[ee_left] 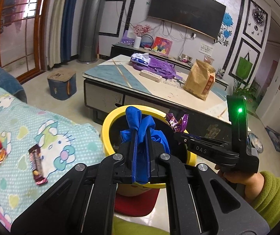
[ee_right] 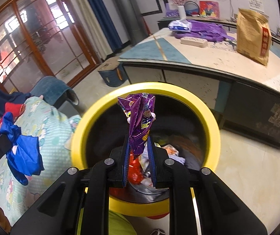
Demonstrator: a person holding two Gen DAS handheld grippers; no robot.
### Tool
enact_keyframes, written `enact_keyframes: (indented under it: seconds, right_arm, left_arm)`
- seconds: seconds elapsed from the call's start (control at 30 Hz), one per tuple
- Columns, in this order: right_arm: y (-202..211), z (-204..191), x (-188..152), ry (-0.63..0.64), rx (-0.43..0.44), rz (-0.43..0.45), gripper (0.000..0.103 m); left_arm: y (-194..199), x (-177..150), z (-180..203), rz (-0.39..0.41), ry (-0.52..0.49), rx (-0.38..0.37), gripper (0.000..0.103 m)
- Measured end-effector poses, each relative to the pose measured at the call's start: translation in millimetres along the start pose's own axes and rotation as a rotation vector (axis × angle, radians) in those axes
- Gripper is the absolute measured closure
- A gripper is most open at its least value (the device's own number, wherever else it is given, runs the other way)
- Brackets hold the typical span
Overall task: Collect trash
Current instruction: 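Open both tools to drop the glove and purple wrapper into the bin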
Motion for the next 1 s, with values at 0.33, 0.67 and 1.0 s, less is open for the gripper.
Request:
enact_keyframes:
  seconds: [0.33,0.67,1.0]
  right_arm:
    - [-5,22,-4,-0.051,0.001,-0.031,0.086]
    - [-8,28,-2,-0.086,0.024,-0.038,0.085]
    - [-3,31,-1,-0.122,0.035,-0.021,0.061]
  left_arm:
    - [-35,-2,10,-0.053,-0.014,-0.022,0.1]
    - [-57,5,13,-0.085,-0.018,-0.027,0.098]
    - [-54,2,-2,-0.081,0.045,-0.003,0.035]
Point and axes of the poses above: each gripper's, at about its wrist camera, not at the fingertips, and y roughly against the way its jaws point, z to its right, x to its top, the point moved 1 cm from there along -y, roughly the way its jaws point, and after that the axes turned 2 degrees about y, right-handed, at the moved point
